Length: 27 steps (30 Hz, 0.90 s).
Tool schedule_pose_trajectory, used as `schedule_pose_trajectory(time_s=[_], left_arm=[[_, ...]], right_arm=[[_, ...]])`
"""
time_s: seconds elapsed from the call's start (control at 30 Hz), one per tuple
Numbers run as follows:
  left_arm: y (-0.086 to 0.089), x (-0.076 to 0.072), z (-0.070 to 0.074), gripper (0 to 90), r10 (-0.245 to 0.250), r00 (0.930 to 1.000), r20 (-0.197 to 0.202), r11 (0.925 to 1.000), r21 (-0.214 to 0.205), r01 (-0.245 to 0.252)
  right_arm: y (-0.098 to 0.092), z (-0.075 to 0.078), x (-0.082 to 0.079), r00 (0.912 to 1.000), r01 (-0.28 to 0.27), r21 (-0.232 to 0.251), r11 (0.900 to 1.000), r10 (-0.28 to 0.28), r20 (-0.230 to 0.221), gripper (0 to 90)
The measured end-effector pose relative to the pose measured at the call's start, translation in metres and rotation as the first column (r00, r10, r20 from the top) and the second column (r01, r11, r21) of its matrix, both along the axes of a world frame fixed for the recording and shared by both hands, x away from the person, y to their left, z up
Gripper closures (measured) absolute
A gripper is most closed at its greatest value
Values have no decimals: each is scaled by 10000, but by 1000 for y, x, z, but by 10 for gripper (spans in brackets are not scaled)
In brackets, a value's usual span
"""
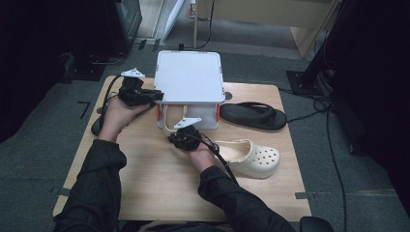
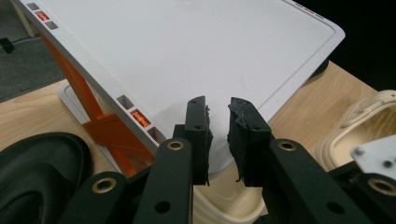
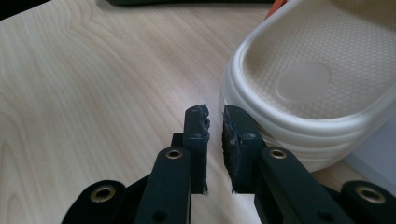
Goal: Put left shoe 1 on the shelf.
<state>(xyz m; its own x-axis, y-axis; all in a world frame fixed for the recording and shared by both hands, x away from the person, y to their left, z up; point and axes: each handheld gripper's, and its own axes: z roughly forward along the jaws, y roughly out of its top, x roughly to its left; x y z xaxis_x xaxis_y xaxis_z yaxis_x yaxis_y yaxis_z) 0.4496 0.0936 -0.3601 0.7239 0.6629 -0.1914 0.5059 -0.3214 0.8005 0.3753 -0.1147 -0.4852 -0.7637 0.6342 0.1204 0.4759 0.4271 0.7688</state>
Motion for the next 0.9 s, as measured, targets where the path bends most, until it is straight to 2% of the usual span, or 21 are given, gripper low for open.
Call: schedule_pose_trajectory(time_s=[0.07,0.13,0.2,0.4,0.5,0.53,0.7,0.8,0.9], left_arm=[[0,0,0,779,-12,10000,-16,10000,-14,12],[0,0,0,778,-23,10000,-22,10000,-24,23],[0,0,0,778,-26,10000,-35,10000,-37,26],[1,0,0,778,-13,10000,-45,10000,-76,13],[2,0,0,777,-63,9999,-149,9999,-137,61],[2,0,0,777,-73,9999,-133,9999,-127,72],[0,-1,1,746,-62,9997,-226,9999,-162,58],[-3,-4,3,716,-294,9991,-311,9992,-281,285],[-7,-9,6,683,-473,9986,-222,9984,-329,466]], right_arm=[[2,-1,5,10000,-3,7,10000,3,-60,816],[3,-1,9,10000,-47,185,9998,48,-72,793],[5,-1,13,10000,16,93,10000,-16,-20,793],[8,-1,29,9997,173,230,9996,-170,-147,774],[7,-1,33,9991,253,391,9989,-239,-342,772],[6,0,32,9979,340,413,9986,-317,-567,781],[-1,7,23,9987,189,480,9987,-166,-478,777],[-9,15,14,9992,134,655,9978,-109,-390,757],[-19,25,5,9991,5,642,9979,22,-417,741]])
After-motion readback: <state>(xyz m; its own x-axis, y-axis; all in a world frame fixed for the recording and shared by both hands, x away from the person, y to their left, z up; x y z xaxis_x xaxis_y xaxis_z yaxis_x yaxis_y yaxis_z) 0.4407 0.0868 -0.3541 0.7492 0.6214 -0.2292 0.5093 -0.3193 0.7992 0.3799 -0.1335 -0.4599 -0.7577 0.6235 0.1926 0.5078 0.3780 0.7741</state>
